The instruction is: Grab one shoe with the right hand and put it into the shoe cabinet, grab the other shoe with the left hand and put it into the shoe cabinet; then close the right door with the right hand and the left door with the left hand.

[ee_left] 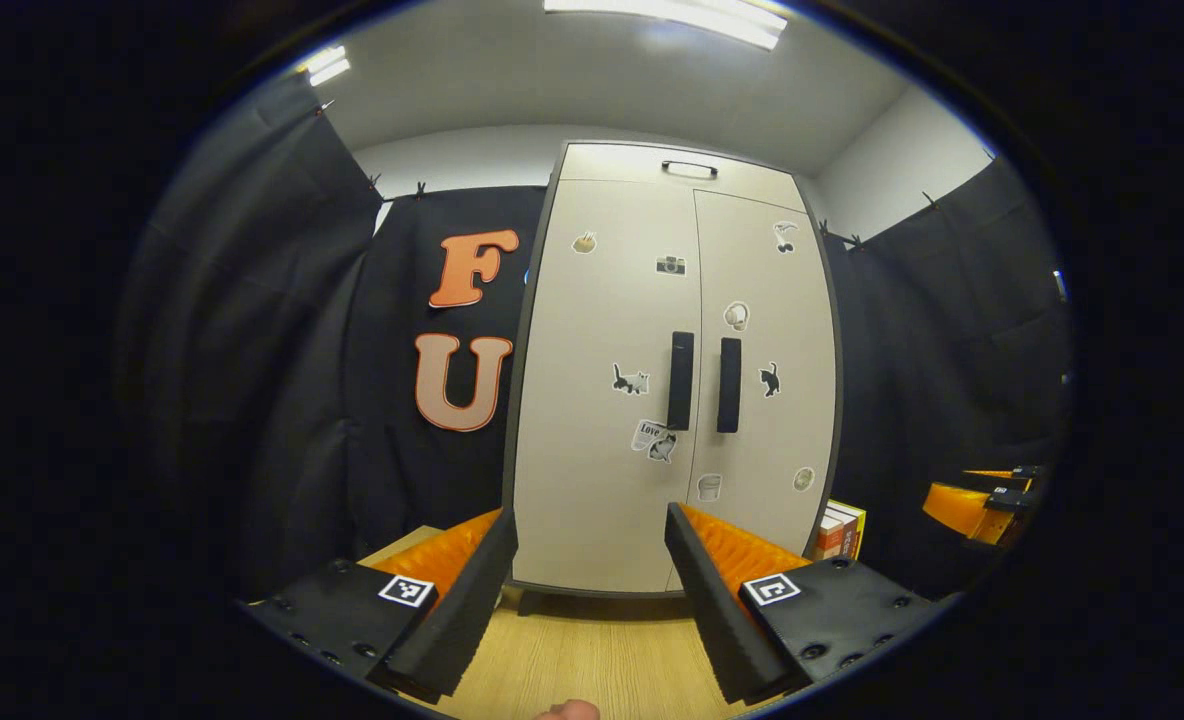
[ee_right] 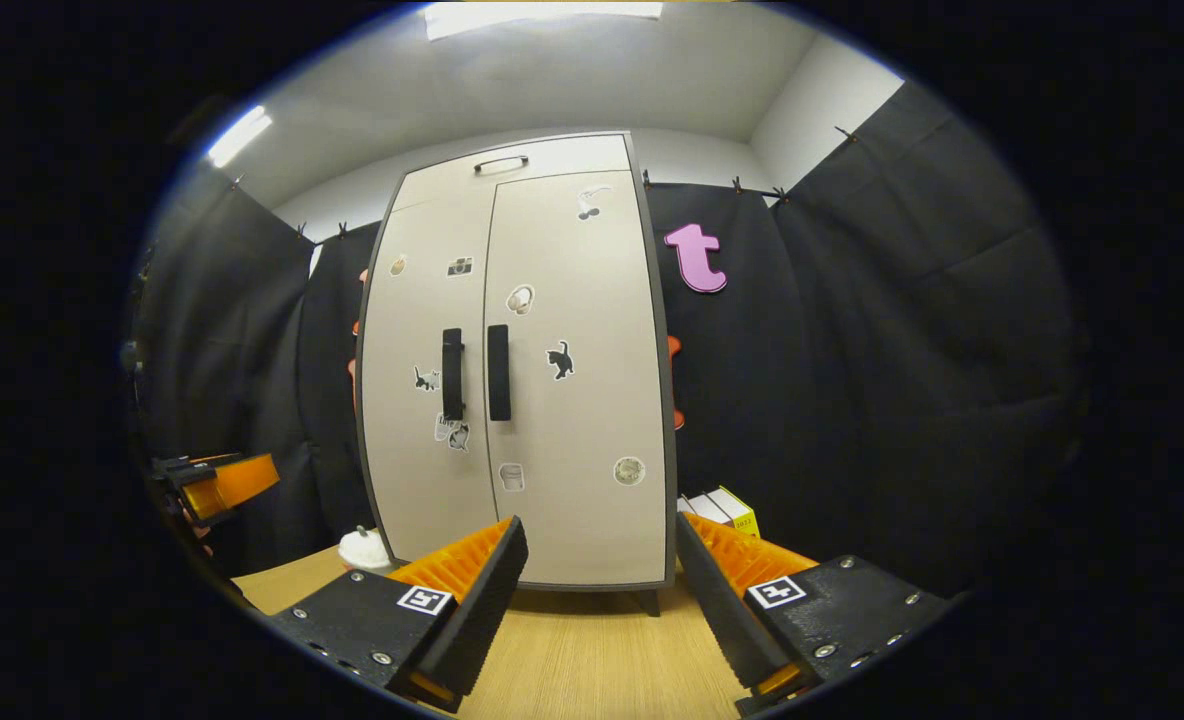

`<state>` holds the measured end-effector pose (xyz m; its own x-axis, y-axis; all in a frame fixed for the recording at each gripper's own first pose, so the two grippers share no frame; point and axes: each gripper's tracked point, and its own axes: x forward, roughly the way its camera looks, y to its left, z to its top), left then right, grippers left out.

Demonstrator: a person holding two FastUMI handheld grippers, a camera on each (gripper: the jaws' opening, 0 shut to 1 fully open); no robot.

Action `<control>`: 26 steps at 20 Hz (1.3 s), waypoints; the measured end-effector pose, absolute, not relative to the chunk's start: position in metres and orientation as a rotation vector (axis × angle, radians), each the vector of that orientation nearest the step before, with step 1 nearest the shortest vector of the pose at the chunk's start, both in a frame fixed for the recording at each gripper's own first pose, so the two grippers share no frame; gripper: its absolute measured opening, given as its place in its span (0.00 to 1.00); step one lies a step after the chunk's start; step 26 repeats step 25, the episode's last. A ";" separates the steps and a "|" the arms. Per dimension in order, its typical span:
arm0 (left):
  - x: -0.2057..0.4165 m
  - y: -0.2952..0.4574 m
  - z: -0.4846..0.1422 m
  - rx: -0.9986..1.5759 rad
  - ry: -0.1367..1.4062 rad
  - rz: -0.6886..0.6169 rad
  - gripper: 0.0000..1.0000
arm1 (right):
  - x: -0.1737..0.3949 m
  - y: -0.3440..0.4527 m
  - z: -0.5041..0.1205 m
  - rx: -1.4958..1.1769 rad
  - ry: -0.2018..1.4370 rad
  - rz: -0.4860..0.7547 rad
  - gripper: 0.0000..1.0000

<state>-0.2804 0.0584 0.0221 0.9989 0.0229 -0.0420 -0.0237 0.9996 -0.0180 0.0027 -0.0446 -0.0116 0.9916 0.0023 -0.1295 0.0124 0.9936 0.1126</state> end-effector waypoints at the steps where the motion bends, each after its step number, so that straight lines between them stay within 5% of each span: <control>1: -0.281 0.060 0.023 -0.018 0.041 0.029 0.96 | 0.002 -0.043 -0.011 0.113 0.131 -0.002 0.92; 26: -0.284 0.064 0.012 -0.025 0.069 0.036 0.96 | -0.001 -0.038 -0.005 0.115 0.122 0.007 0.92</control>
